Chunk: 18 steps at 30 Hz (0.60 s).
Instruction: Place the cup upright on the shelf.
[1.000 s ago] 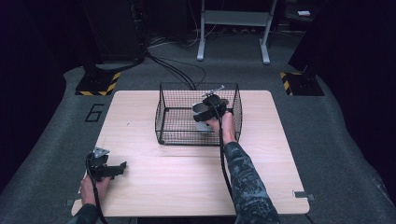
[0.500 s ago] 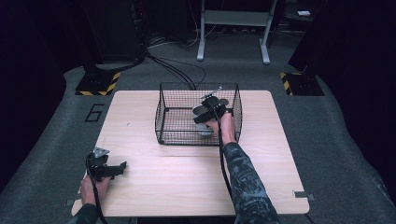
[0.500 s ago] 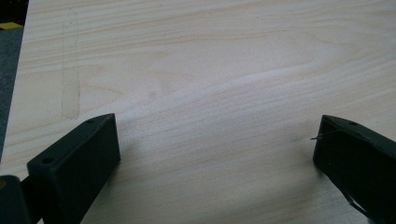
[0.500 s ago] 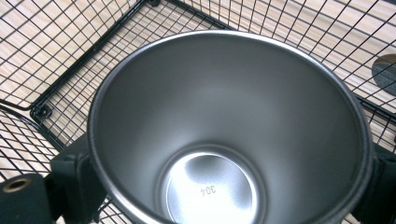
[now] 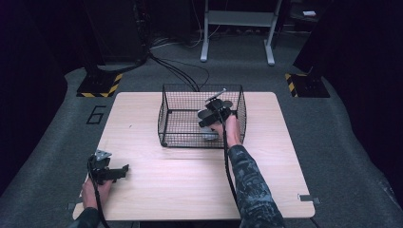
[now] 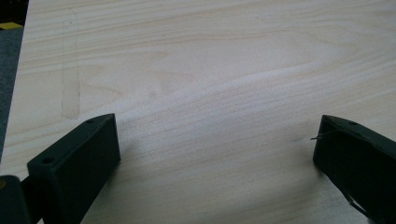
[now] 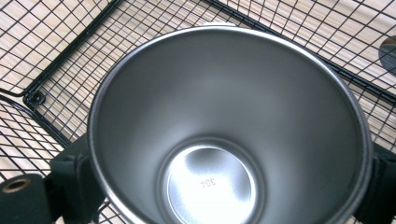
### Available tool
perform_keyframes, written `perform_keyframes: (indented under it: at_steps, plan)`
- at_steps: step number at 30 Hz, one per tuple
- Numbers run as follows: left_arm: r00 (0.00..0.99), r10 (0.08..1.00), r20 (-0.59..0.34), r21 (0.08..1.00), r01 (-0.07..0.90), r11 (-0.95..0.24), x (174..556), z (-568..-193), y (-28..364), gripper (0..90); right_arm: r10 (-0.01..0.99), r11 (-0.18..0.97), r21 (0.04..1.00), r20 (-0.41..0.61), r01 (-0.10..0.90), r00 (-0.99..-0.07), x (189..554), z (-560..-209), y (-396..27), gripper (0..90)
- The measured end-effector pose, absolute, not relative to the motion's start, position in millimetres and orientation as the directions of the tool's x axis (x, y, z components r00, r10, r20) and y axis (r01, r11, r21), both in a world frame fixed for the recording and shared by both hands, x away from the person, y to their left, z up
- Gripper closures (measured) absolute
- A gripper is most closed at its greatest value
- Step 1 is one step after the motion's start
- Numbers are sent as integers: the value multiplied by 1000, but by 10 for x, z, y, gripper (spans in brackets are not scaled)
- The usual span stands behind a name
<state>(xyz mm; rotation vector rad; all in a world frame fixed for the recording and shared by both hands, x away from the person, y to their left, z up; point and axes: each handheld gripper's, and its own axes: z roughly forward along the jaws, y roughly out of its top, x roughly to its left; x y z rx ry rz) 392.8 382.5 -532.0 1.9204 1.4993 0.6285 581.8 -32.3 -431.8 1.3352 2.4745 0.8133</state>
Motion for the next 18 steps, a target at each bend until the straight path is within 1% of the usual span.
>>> perform_keyframes:
  at_steps: [11, 13, 18]
  plan:
    - [244, 970, -3, 716, 677, -168, 3929, -5320, 3825, 5, 820, 440, 542, 81, 716, -566, 5801, -4309, -353, 60]
    - [243, 970, -3, 718, 676, -167, 3929, -5322, 3824, 5, 822, 429, 546, 95, 720, -562, 5786, -4287, -375, 40]
    - [244, 970, -4, 716, 677, -168, 3929, -5320, 3824, 5, 820, 446, 533, 81, 720, -567, 5770, -4279, -416, 26]
